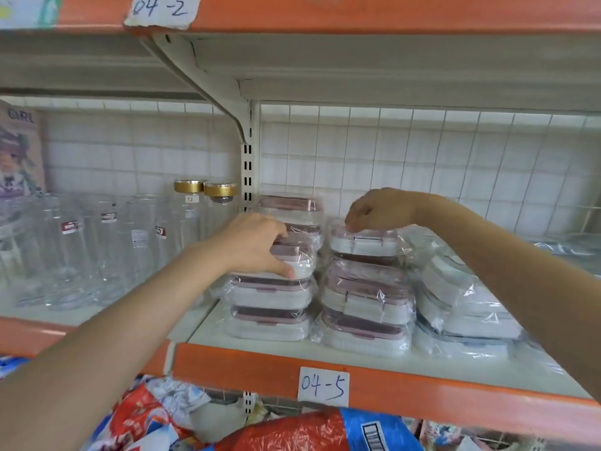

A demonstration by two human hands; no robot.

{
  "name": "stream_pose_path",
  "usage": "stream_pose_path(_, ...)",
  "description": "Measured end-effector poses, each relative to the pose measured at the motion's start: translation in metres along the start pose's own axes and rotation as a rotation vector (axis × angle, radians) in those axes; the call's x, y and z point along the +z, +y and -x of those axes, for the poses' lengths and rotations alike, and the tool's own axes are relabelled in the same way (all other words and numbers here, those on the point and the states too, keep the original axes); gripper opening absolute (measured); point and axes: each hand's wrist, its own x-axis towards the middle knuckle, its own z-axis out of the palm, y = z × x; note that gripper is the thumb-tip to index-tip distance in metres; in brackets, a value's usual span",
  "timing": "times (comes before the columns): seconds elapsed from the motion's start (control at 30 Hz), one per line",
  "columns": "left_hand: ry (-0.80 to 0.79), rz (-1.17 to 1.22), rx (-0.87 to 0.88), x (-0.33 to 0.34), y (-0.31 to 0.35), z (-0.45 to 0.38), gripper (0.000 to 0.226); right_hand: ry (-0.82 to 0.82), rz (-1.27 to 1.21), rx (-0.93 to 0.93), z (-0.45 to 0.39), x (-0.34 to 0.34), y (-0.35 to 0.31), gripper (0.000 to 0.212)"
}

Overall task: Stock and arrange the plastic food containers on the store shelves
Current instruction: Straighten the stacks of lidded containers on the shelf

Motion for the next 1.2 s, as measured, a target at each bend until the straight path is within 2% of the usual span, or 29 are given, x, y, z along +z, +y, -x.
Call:
stream_pose_path(0.07, -0.030, -0.041, 0.012, -0.002, 0.002, -0.001, 0.073, -0.165, 0.003, 0.015, 0.028, 0.003, 0.007, 0.044)
stream_pose_path(0.13, -0.048, -0.079, 0.016, -0.004, 0.003, -0.002, 0.069, -0.287, 0.081, 0.039, 0.047, 0.015, 0.008, 0.069)
stream_pose_path(0.2, -0.061, -0.092, 0.002, -0.006, 0.005, -0.001, 0.067, -0.327, 0.146, 0.060, 0.052, 0.032, 0.007, 0.088)
stream_pose_path(0.33, -0.112, -0.038, -0.004, -0.005, 0.006, 0.006, 0.073, -0.249, 0.074, -0.001, 0.050, 0.046, 0.001, 0.083)
stream_pose_path(0.53, -0.076, 0.139, -0.020, -0.005, -0.010, 0.024, 0.064, -0.038, -0.009, -0.014, 0.062, -0.006, 0.001, 0.063)
stream_pose_path(0.6, -0.042, 0.198, -0.037, -0.005, -0.015, 0.028, 0.063, 0.064, -0.014, -0.039, 0.061, -0.021, -0.006, 0.064)
stream_pose_path(0.7, 0.094, 0.244, -0.080, -0.007, -0.021, 0.033, 0.055, 0.166, -0.103, -0.103, 0.047, -0.025, -0.026, 0.065)
stream_pose_path(0.83, 0.290, 0.235, -0.120, -0.016, -0.031, 0.041, 0.036, 0.120, -0.165, -0.199, 0.014, -0.008, -0.058, 0.060)
stream_pose_path(0.9, 0.360, 0.214, -0.130, -0.023, -0.035, 0.044, 0.034, 0.113, -0.223, -0.234, -0.002, 0.002, -0.072, 0.061)
stream_pose_path(0.97, 0.359, 0.191, -0.119, -0.028, -0.037, 0.046, 0.039, 0.056, -0.273, -0.249, -0.012, 0.010, -0.080, 0.066)
stream_pose_path(1.07, 0.274, 0.172, -0.061, -0.029, -0.034, 0.044, 0.051, -0.061, -0.282, -0.226, -0.009, 0.010, -0.078, 0.082)
stream_pose_path(1.2, 0.305, 0.204, 0.012, -0.021, -0.020, 0.036, 0.054, -0.049, -0.317, -0.111, 0.024, -0.004, -0.049, 0.100)
